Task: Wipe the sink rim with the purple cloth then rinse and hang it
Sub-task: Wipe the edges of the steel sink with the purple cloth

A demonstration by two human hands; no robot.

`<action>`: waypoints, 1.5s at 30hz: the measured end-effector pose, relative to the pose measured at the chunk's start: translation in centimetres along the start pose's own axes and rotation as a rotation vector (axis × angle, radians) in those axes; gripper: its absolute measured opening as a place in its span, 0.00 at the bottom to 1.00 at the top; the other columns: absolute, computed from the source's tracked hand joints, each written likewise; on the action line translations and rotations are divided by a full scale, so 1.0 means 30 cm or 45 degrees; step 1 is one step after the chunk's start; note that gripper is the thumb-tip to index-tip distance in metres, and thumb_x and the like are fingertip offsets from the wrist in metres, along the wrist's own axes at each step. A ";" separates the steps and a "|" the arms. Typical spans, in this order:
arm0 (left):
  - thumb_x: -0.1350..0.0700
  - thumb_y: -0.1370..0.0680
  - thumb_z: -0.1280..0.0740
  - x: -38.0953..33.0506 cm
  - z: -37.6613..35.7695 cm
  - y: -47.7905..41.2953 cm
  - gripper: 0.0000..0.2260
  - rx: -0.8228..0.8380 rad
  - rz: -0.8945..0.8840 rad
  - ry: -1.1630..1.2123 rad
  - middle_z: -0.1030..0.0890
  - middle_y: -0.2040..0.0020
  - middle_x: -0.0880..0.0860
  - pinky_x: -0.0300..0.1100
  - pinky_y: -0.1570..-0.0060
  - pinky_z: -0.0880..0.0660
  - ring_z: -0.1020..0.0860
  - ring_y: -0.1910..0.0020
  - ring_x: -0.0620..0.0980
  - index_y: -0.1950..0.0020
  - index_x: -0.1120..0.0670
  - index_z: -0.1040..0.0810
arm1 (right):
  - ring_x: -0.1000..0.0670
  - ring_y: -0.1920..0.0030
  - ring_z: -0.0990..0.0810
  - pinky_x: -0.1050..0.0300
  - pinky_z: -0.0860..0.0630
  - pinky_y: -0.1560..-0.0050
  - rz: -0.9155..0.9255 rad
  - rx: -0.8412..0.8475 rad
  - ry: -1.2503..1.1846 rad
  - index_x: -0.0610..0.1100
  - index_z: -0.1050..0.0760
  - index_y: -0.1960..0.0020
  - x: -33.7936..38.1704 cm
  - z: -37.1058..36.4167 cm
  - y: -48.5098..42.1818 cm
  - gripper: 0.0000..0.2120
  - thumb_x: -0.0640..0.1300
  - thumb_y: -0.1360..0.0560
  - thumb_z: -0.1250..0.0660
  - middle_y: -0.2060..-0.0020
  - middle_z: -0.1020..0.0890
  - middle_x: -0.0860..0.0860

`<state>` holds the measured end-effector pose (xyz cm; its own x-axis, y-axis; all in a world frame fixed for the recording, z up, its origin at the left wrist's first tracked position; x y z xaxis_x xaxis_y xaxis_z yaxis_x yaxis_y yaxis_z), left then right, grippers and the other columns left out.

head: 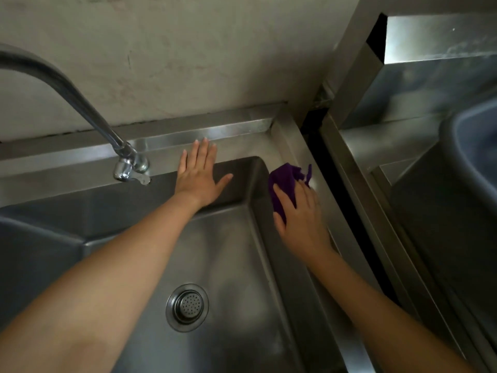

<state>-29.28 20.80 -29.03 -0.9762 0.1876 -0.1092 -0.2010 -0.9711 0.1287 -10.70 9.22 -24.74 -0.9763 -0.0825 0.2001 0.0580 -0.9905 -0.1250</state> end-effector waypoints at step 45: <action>0.43 0.19 0.51 -0.683 -0.125 0.681 0.30 0.420 -0.571 0.176 0.61 0.22 0.54 0.44 0.28 0.64 0.63 0.24 0.50 0.23 0.54 0.60 | 0.40 0.45 0.27 0.45 0.23 0.48 -0.686 0.181 -0.192 0.46 0.29 0.34 -0.062 0.213 1.053 0.25 0.41 0.30 0.29 0.44 0.25 0.41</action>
<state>-13.08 -3.45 -27.85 -0.7743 0.5277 -0.3492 -0.6294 -0.6997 0.3381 -5.73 -22.64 -22.86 -0.8361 0.4331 0.3367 -0.4013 -0.9014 0.1627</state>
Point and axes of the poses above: each hand's wrist, its own y-axis away from the middle knuckle, its own z-axis out of the back of the hand, x = y × z, the point moved 10 cm from there along -y, towards the middle knuckle
